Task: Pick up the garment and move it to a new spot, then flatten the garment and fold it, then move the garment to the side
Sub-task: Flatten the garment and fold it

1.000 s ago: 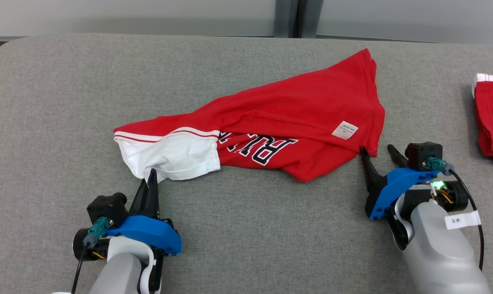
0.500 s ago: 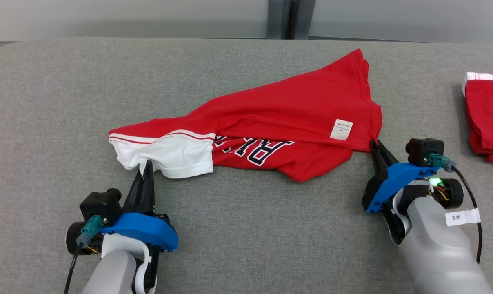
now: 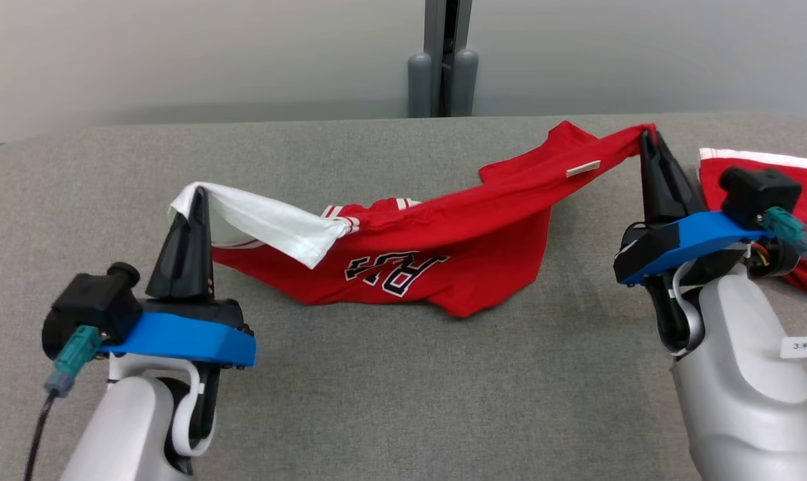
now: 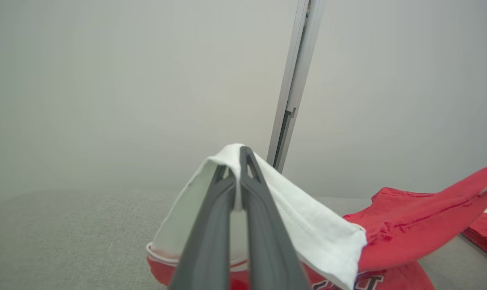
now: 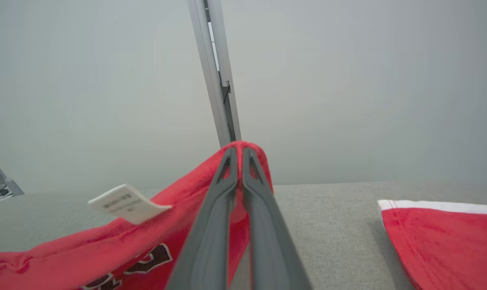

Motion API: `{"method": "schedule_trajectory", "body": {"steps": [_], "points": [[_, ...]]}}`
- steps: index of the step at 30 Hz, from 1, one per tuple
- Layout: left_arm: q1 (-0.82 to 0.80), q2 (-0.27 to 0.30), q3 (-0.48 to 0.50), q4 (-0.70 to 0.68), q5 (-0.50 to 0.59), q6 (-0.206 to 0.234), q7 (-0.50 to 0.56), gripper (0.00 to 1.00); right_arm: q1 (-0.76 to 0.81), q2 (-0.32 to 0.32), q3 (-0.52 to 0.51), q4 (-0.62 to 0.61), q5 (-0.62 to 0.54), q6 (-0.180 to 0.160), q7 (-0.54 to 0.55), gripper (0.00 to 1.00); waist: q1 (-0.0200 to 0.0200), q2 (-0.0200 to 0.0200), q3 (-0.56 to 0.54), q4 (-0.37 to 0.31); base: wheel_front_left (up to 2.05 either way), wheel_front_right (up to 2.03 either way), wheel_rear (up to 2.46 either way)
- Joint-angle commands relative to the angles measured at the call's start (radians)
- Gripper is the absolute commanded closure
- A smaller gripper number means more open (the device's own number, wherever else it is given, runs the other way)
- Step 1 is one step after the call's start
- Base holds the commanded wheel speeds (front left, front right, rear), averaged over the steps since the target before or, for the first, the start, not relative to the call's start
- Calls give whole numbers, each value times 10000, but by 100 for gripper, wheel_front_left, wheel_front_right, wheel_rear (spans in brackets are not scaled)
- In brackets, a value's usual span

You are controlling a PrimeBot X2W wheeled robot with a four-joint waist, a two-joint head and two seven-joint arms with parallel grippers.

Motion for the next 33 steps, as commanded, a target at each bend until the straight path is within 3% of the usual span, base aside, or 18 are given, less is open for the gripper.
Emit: {"method": "schedule_trajectory", "body": {"steps": [1,12,18,25,28,33], "points": [[-53,226,78,-607,-26,-36,199,100,375,-39,-15,-880,172,1,347,100,0,0,-338,-209,0,0,0],[-1043,1647,757,-5252,-180,64,2346,100,2073,-36,-688,-8439,24,1,3459,100,0,0,-1189,-606,0,0,0],[-2368,2191,905,-6518,-466,-72,3719,100,1986,-31,-1042,-10761,-225,1,4729,100,0,0,-978,-804,0,0,0],[-3681,2244,663,-5860,-732,-297,4365,100,1401,-33,-1074,-10620,384,1,5583,100,0,0,-191,-945,0,0,0],[-4393,2114,484,-5075,-829,-431,4515,100,685,-33,-998,-9800,621,1,5730,100,0,0,341,-1006,0,0,0],[-6308,2173,253,-3245,-471,-696,4587,100,-1612,-68,-1020,-7701,-79,1,5481,100,0,0,1136,-1109,0,0,0]]}}
